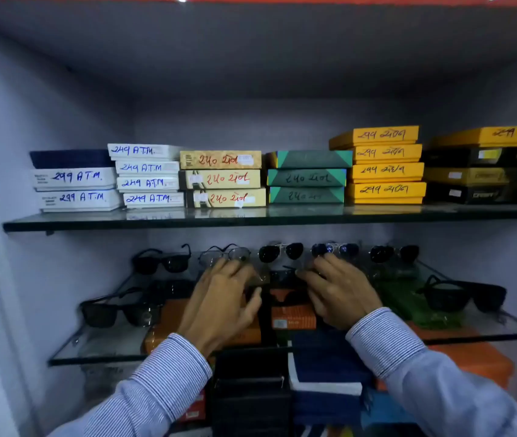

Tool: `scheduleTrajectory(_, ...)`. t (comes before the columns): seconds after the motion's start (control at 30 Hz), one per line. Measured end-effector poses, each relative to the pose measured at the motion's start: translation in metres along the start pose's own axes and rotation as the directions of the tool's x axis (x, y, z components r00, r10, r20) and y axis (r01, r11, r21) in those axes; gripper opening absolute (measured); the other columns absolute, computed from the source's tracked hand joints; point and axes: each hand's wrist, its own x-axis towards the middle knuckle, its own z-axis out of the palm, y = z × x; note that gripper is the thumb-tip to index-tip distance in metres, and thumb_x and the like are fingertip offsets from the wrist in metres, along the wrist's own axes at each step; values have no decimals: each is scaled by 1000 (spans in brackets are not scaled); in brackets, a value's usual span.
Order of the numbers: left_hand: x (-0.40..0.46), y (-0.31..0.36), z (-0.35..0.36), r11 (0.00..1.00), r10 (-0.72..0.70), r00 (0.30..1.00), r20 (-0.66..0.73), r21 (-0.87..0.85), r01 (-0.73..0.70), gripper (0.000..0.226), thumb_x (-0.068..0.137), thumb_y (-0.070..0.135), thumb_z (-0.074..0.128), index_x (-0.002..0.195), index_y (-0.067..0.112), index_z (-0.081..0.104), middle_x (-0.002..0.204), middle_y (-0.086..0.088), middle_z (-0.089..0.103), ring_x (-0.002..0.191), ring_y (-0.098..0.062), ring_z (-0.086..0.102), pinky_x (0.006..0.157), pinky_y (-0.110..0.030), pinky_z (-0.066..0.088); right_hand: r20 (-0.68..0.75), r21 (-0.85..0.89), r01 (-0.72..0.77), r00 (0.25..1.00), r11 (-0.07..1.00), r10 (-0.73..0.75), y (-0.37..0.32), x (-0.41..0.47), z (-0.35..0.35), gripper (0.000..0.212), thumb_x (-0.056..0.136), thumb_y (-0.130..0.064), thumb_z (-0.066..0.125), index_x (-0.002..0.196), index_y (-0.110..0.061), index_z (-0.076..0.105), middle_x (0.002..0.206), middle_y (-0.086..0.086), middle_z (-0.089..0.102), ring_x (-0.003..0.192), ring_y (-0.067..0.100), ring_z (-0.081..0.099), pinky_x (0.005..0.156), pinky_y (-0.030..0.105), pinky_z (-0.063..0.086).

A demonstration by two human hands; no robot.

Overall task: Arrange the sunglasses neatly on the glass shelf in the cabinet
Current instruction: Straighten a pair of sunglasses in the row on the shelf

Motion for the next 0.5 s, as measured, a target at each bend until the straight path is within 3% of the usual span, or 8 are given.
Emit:
scheduleTrajectory(0.07, 10, 0, 6, 983, -118, 989, 87, -128, 128, 32, 95, 39, 59, 118, 20, 71, 115, -3, 73, 100, -19, 68, 88, -31, 57, 121, 11, -206, 972, 978, 204, -9, 8, 2, 21, 77, -28, 67, 93, -16, 75, 95, 5, 72, 92, 23, 62, 69, 35, 55)
scheduleTrajectory(0.13, 20, -1, 12, 967, -164, 974, 155, -171, 190, 33, 94, 40, 65, 120, 21, 73, 114, -5, 77, 93, -19, 73, 82, -31, 61, 293, 56, -362, 897, 931, 331, -13, 16, 5, 31, 85, -40, 57, 100, -17, 72, 103, 7, 71, 101, 24, 63, 77, 35, 54)
scheduleTrajectory(0.33, 30, 1, 31, 952, -186, 952, 244, -196, 237, 23, 94, 20, 70, 116, 14, 75, 114, -7, 78, 97, -18, 75, 87, -31, 62, 455, 83, -460, 806, 884, 378, -10, 29, 13, 32, 86, -38, 67, 111, -16, 66, 105, 8, 72, 96, 27, 69, 83, 41, 58)
scheduleTrajectory(0.5, 31, -3, 27, 965, -149, 958, 245, -174, 195, 18, 98, 15, 62, 113, 13, 73, 107, -9, 75, 94, -23, 73, 83, -34, 62, 444, 153, -468, 819, 870, 363, -10, 35, 15, 22, 87, -33, 67, 102, -16, 69, 98, 10, 74, 91, 28, 70, 81, 41, 59)
